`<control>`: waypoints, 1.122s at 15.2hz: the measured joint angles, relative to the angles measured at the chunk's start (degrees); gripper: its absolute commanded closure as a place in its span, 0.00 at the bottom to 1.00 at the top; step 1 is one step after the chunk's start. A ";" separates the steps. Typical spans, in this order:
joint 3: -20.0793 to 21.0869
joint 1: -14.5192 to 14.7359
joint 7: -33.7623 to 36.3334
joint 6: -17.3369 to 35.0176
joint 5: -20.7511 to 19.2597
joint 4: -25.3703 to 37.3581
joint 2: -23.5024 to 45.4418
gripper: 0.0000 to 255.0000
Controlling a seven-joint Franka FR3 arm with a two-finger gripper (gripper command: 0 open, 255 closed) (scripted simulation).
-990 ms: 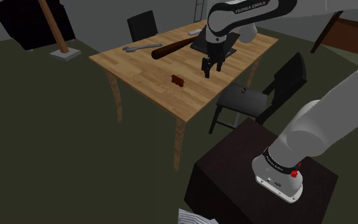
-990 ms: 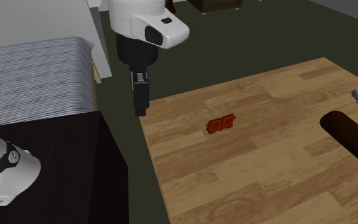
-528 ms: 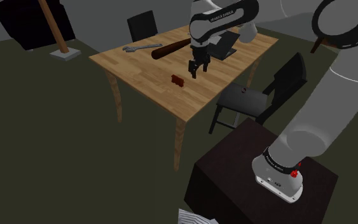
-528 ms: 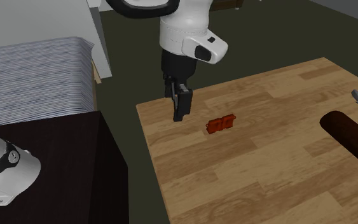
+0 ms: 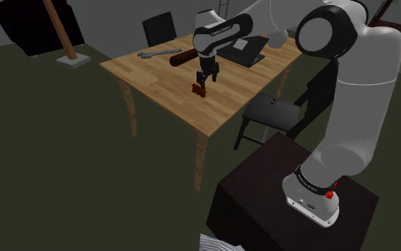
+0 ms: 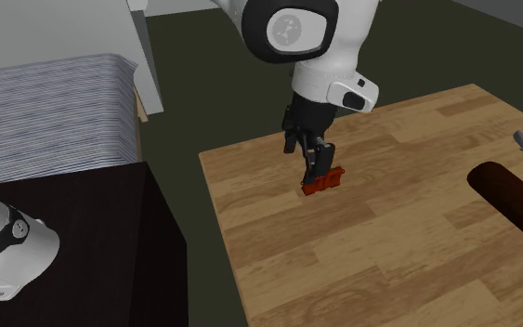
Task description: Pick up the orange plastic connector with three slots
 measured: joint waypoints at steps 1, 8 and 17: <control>0.10 0.02 -0.15 -0.01 -0.01 2.38 2.27 0.00; 0.59 -0.10 -1.05 -0.80 -0.01 15.84 14.53 0.00; 0.63 -0.20 -0.91 2.08 0.00 15.28 16.78 1.00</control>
